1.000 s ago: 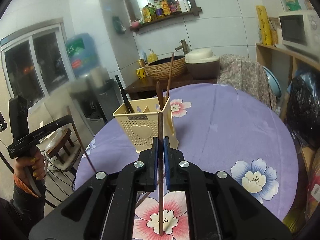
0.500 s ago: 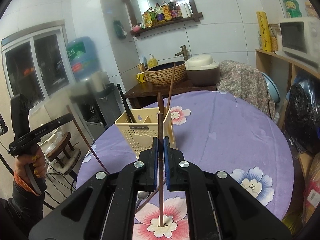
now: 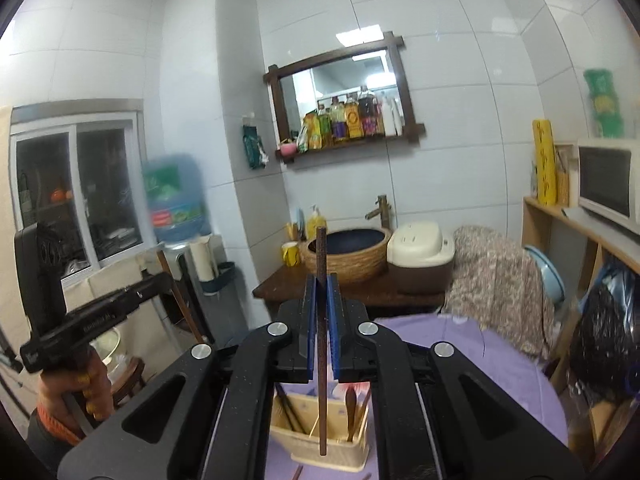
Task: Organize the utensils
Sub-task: 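Lift both chopsticks over the caddy, drop them in, and open both grippers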
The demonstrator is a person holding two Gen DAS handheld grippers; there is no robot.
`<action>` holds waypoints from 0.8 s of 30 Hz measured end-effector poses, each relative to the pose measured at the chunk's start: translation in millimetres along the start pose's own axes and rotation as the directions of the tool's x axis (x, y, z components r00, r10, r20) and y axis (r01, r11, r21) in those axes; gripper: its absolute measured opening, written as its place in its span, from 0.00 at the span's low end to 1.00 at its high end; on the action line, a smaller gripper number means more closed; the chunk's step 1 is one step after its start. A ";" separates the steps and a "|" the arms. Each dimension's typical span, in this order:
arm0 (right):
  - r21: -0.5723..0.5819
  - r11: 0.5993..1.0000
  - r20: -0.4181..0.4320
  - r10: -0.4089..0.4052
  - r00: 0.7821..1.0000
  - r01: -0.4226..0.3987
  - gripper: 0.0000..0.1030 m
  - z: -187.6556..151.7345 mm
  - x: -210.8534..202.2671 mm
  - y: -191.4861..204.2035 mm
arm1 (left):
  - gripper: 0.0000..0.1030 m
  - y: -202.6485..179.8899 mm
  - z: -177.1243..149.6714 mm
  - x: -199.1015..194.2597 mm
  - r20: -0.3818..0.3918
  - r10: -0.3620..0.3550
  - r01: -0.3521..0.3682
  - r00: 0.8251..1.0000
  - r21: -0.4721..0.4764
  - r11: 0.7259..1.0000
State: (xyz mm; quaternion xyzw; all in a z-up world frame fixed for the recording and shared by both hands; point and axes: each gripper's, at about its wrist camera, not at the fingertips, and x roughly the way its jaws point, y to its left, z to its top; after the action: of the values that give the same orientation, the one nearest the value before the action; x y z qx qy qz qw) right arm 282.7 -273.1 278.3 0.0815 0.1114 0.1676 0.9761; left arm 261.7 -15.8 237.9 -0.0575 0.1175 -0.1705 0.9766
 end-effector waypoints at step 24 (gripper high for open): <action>0.100 0.991 -0.204 -0.066 0.977 0.088 0.07 -124.5 98.0 -34.8 | 0.19 29.8 -115.9 78.8 -0.233 0.085 -0.093 0.969 -0.024 0.995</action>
State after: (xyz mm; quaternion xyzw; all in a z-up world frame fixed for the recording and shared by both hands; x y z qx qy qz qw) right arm 353.0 -256.5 133.1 0.1129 0.2212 0.1307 0.9598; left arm 314.4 -23.6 104.9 -0.0488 0.2358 -0.1302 0.9618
